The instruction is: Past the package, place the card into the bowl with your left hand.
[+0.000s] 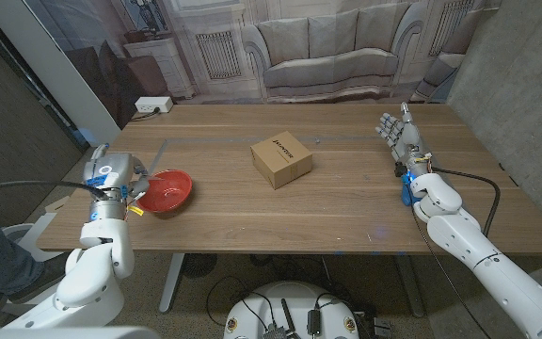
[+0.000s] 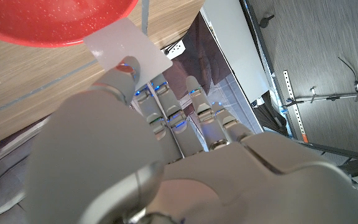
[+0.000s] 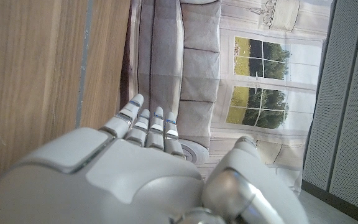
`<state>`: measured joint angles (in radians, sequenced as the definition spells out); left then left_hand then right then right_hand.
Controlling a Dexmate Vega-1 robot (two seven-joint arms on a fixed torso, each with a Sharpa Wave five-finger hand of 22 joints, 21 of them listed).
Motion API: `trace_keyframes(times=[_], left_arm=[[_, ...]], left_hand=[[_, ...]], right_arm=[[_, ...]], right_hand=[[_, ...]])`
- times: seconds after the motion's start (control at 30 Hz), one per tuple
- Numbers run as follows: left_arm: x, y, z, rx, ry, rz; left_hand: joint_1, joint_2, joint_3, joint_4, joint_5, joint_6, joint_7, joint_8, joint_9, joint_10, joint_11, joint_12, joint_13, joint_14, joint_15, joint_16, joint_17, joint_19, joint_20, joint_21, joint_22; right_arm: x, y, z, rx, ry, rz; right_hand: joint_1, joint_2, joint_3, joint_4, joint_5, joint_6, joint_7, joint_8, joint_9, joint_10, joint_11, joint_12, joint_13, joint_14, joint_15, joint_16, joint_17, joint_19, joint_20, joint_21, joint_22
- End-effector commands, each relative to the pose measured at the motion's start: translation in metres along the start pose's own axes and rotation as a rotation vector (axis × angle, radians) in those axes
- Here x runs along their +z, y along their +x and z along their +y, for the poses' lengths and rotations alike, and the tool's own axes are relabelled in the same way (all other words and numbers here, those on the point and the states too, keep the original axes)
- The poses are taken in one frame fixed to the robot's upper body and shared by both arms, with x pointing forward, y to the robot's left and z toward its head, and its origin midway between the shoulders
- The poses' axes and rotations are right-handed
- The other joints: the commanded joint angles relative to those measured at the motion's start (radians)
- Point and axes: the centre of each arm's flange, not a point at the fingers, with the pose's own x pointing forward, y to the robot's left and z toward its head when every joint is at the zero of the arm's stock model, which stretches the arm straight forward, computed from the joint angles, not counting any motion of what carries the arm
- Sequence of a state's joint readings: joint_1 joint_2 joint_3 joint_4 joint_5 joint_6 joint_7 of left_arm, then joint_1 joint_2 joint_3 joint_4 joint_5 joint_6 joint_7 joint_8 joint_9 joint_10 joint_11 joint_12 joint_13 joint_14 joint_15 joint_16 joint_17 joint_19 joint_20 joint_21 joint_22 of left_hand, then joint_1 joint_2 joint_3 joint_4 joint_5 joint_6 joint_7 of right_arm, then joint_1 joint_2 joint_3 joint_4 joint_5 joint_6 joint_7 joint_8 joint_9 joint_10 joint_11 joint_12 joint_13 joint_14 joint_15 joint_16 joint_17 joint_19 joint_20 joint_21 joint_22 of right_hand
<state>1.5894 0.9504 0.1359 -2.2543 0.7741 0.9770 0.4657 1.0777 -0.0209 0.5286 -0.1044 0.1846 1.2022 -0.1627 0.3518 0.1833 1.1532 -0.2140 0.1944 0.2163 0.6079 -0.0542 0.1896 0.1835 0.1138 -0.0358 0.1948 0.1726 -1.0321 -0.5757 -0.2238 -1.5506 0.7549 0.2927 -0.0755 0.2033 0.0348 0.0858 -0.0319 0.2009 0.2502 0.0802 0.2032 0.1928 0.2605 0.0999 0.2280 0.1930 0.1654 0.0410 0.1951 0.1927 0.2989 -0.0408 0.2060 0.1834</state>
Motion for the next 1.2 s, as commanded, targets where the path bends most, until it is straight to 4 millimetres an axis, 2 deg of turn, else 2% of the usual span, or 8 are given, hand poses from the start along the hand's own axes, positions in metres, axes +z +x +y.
trace_keyframes(times=[0.03, 0.5, 0.83, 1.2], left_arm=[[0.006, 0.006, -0.017, -0.012, 0.0, -0.012], [0.012, 0.012, -0.037, -0.022, 0.001, -0.019], [0.013, 0.008, -0.048, -0.031, 0.005, -0.019], [0.016, 0.011, -0.059, -0.035, 0.004, -0.032]], left_hand=[[-0.003, -0.003, 0.006, -0.001, -0.001, 0.006, 0.006, 0.007, 0.004, 0.004, -0.002, 0.004, 0.003, 0.011, -0.146, 0.006, 0.003, 0.006, -0.088, 0.001, 0.002], [-0.003, -0.004, 0.008, -0.002, -0.002, 0.005, 0.003, 0.011, 0.009, 0.005, -0.003, 0.005, 0.005, 0.01, -0.147, 0.006, 0.003, 0.006, -0.09, 0.001, 0.002], [-0.004, -0.005, 0.008, -0.002, -0.002, 0.003, 0.003, 0.011, 0.008, 0.005, -0.003, 0.005, 0.005, 0.011, -0.147, 0.007, 0.004, 0.006, -0.091, 0.0, 0.002], [-0.004, -0.005, 0.008, -0.003, -0.003, 0.006, 0.003, 0.012, 0.006, 0.006, -0.003, 0.005, 0.005, 0.011, -0.146, 0.008, 0.004, 0.006, -0.091, 0.0, 0.002]], right_arm=[[0.002, 0.001, 0.003, 0.0, -0.01, 0.006], [0.009, 0.001, 0.004, -0.001, -0.016, -0.006], [0.018, -0.001, 0.003, -0.002, -0.024, -0.017], [0.025, -0.006, 0.0, -0.033, -0.029, -0.027]], right_hand=[[0.003, 0.003, -0.002, -0.001, 0.003, 0.009, -0.002, -0.001, 0.003, 0.008, -0.004, 0.0, 0.002, 0.007, -0.001, -0.002, 0.002, 0.01, -0.009, 0.001, 0.004], [0.003, 0.004, -0.004, -0.001, 0.003, 0.009, -0.002, -0.001, 0.003, 0.009, -0.003, 0.0, 0.002, 0.008, -0.001, -0.002, 0.002, 0.01, -0.009, 0.001, 0.004], [0.002, 0.004, -0.005, -0.001, 0.003, 0.009, -0.002, -0.001, 0.003, 0.01, -0.001, 0.0, 0.002, 0.008, -0.002, -0.002, 0.002, 0.01, -0.009, 0.001, 0.004], [0.002, 0.004, -0.006, -0.002, 0.003, 0.009, -0.002, -0.001, 0.003, 0.01, -0.003, 0.0, 0.002, 0.008, 0.0, -0.002, 0.002, 0.01, -0.009, 0.001, 0.004]])
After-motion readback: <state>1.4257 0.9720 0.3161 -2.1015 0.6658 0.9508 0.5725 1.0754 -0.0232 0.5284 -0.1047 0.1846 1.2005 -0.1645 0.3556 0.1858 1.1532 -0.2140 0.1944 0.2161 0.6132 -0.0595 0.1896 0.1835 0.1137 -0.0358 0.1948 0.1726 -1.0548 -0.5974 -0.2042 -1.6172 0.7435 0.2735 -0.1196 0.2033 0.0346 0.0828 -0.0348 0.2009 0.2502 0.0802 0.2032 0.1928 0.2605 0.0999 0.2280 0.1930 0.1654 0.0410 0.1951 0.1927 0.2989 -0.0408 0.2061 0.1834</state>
